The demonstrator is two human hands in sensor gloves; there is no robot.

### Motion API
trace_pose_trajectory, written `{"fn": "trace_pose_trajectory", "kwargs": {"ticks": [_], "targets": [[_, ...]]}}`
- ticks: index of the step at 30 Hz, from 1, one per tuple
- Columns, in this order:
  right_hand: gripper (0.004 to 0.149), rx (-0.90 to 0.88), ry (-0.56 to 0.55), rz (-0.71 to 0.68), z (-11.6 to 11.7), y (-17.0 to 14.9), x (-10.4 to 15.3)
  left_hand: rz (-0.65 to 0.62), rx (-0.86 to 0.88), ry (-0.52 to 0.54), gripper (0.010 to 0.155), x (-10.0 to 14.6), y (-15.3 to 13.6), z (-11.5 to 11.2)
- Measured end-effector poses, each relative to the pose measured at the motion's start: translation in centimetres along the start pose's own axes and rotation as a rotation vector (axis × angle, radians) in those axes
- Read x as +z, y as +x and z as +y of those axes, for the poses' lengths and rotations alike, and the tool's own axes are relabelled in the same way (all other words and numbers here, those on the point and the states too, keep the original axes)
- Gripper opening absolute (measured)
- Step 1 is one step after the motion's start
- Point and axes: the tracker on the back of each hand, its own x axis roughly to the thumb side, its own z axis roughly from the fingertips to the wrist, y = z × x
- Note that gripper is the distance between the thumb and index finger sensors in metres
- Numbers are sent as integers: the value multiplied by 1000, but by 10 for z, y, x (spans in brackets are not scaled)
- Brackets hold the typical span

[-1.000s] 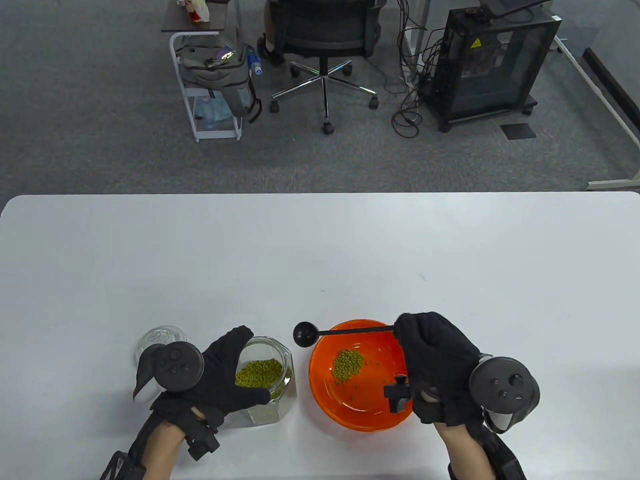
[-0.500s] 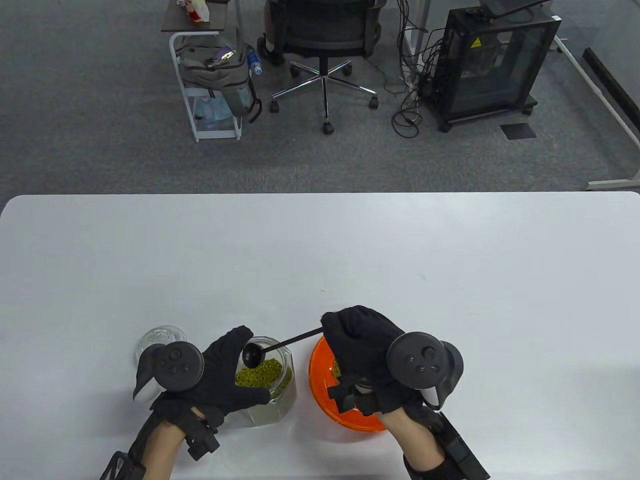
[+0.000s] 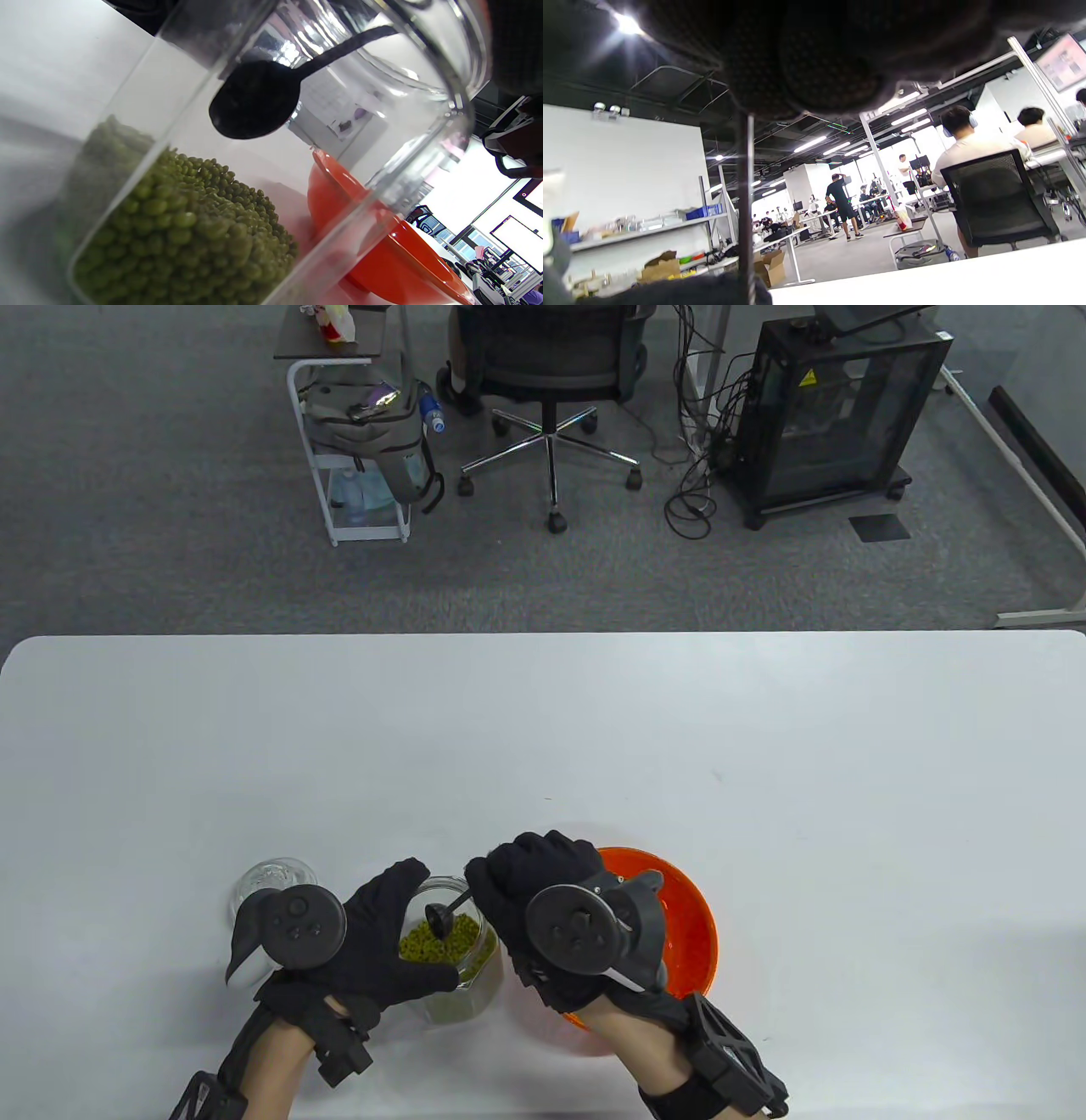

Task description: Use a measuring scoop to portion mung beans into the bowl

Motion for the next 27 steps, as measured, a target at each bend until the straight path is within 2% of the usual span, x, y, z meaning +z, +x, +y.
{"fn": "trace_pose_trajectory", "kwargs": {"ticks": [1,7,12,14,17,20,25,27], "targets": [[43,31,5,-55,4,6,0,0,0,0,123,0,0,0],[42,180,-17,-144,15,30,4,1,-1,-1,123,0,0,0],[42,221,82,-205,32,35,5,1,-2,-1,123,0,0,0],[42,138,96,-211,35,32,6,2,-3,-1,123,0,0,0],[43,-18,173,-229,39,27,7,2,-5,-1,123,0,0,0],[43,-121,208,-191,41,19,8,3,-6,-2,123,0,0,0],[44,-251,239,-36,40,-10,5,3,-15,-3,123,0,0,1],[44,-351,265,69,41,-28,6,3,-16,-4,123,0,0,0]]}}
